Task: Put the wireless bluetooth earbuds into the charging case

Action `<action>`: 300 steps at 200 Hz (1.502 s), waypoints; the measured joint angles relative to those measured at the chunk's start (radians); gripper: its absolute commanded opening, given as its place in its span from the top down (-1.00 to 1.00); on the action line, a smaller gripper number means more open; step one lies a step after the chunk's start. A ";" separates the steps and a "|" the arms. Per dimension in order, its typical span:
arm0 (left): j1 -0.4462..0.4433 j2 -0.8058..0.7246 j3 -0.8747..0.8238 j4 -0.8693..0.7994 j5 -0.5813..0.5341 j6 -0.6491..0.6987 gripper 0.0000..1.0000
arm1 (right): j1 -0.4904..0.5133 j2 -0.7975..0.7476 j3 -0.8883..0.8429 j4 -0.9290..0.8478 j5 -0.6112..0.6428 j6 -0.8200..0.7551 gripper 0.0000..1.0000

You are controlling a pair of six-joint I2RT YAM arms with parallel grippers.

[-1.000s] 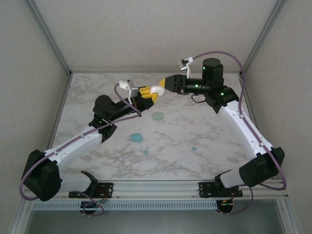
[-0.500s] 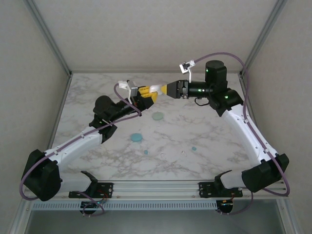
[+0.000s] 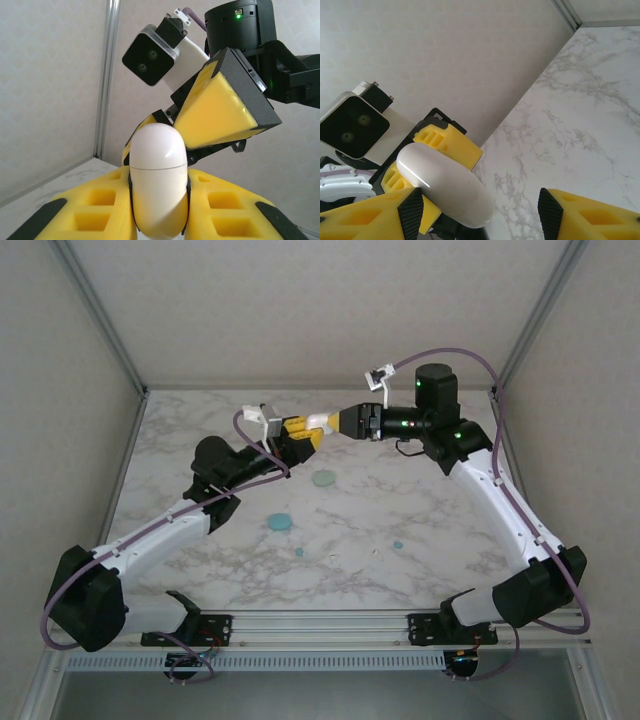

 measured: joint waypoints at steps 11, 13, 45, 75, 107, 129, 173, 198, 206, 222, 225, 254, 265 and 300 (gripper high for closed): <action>0.000 0.003 0.000 0.000 0.000 -0.004 0.82 | 0.000 0.000 0.000 -0.003 0.012 -0.004 -0.29; 0.000 0.004 0.000 0.000 0.000 -0.005 0.82 | 0.000 0.000 0.000 -0.004 0.014 -0.004 -0.29; 0.000 0.013 0.000 -0.003 0.000 -0.017 0.82 | 0.001 0.000 0.000 -0.014 0.047 -0.007 -0.29; 0.000 0.013 0.000 -0.011 0.001 -0.019 0.82 | 0.002 0.000 0.008 -0.014 0.066 -0.007 -0.29; 0.000 0.013 0.000 -0.011 0.014 -0.019 0.82 | 0.003 0.010 0.037 -0.009 0.097 -0.003 -0.31; -0.004 0.012 0.000 -0.008 0.031 -0.018 0.81 | 0.003 0.017 0.043 -0.008 0.124 0.002 -0.35; -0.008 0.010 0.000 -0.008 0.033 0.012 0.81 | 0.003 0.019 0.043 -0.017 0.135 0.014 -0.43; -0.008 0.007 0.000 -0.016 0.021 0.058 0.82 | -0.001 0.001 0.043 -0.060 0.165 0.016 -0.40; -0.008 0.003 -0.001 -0.026 0.012 0.077 0.83 | -0.005 -0.013 0.043 -0.092 0.191 0.016 -0.39; -0.008 -0.003 -0.002 -0.037 -0.001 0.116 0.84 | -0.028 -0.051 0.043 -0.163 0.257 0.014 -0.36; -0.008 -0.005 -0.002 -0.039 -0.004 0.123 0.84 | -0.035 -0.060 0.042 -0.176 0.276 0.012 -0.35; -0.008 -0.018 -0.003 -0.063 -0.020 0.167 0.83 | -0.089 -0.122 0.026 -0.352 0.477 0.003 -0.22; -0.008 -0.025 -0.007 -0.068 -0.023 0.171 0.83 | -0.095 -0.125 0.004 -0.423 0.552 -0.007 -0.12; -0.007 -0.072 -0.067 -0.074 -0.033 0.169 0.82 | -0.090 -0.101 -0.201 -0.564 0.640 -0.010 0.03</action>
